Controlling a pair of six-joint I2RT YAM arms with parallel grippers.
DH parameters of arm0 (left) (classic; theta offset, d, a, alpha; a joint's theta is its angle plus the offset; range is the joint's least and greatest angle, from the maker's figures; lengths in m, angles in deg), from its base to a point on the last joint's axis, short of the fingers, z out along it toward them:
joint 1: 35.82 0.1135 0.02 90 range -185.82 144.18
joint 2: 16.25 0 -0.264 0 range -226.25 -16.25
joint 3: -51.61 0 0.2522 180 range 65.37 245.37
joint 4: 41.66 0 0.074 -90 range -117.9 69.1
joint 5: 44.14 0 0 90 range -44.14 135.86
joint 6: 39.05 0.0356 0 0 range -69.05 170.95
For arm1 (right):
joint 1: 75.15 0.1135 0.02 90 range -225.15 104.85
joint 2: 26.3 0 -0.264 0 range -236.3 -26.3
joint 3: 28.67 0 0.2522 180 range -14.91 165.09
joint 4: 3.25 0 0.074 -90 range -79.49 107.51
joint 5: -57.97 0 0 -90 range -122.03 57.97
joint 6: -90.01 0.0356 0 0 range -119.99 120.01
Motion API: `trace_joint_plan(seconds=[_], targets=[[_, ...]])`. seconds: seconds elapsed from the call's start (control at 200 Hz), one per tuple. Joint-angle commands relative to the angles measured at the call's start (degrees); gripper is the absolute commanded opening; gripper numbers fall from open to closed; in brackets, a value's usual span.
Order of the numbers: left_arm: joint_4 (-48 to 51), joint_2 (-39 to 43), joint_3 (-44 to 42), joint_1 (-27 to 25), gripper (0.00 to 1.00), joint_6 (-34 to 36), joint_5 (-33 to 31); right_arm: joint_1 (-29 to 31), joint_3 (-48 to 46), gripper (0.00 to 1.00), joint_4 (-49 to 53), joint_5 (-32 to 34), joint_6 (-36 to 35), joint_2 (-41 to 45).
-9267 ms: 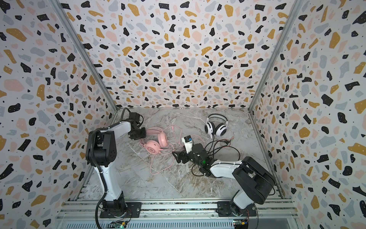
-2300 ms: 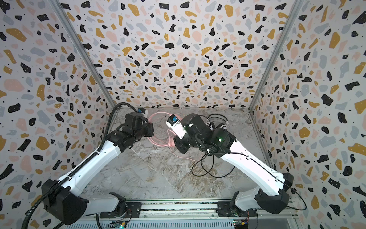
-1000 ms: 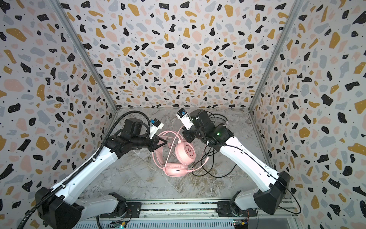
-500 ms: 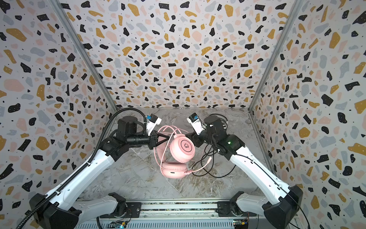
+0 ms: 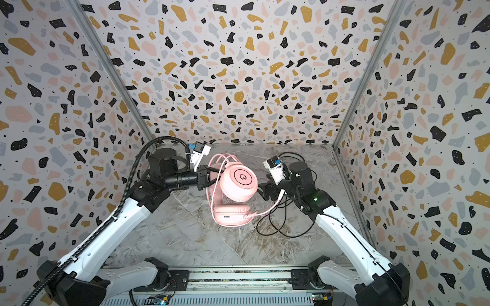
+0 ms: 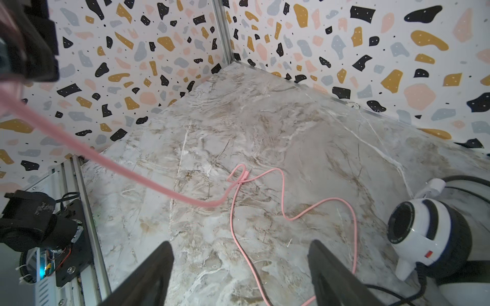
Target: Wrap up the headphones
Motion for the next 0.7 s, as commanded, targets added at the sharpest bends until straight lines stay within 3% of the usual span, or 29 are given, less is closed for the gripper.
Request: trace_joint_plan(seconds=[0.0,0.085,0.185,0.255,0.446,0.566,0.696], targets=[[-1.9,0.4,5.8,1.2,0.00,-5.7,2.4,0.0,-4.6,0.91,-6.7,-2.7,1.7,3.6],[-1.2,0.0,6.8,1.2,0.00,-7.4,2.5,0.0,-11.8,1.00,-17.3,-3.9,5.5,5.1],[-2.8,-0.6,7.5,1.2,0.00,-9.4,2.9,0.6,-17.3,0.99,-31.0,-9.7,10.6,2.0],[-1.3,-1.4,8.7,1.2,0.00,-9.2,2.4,2.9,-19.1,0.99,-39.5,-9.6,13.1,-2.0],[0.8,-3.3,10.6,1.4,0.00,-8.9,1.2,10.7,-16.0,0.99,-52.7,-7.3,14.2,-17.1],[0.9,-3.5,10.2,1.5,0.00,-9.4,0.0,12.3,-11.1,0.99,-56.4,-6.4,14.0,-26.9],[0.8,-2.9,10.1,1.6,0.00,-9.9,-0.1,12.4,-7.1,0.99,-63.3,-10.5,18.0,-35.7]])
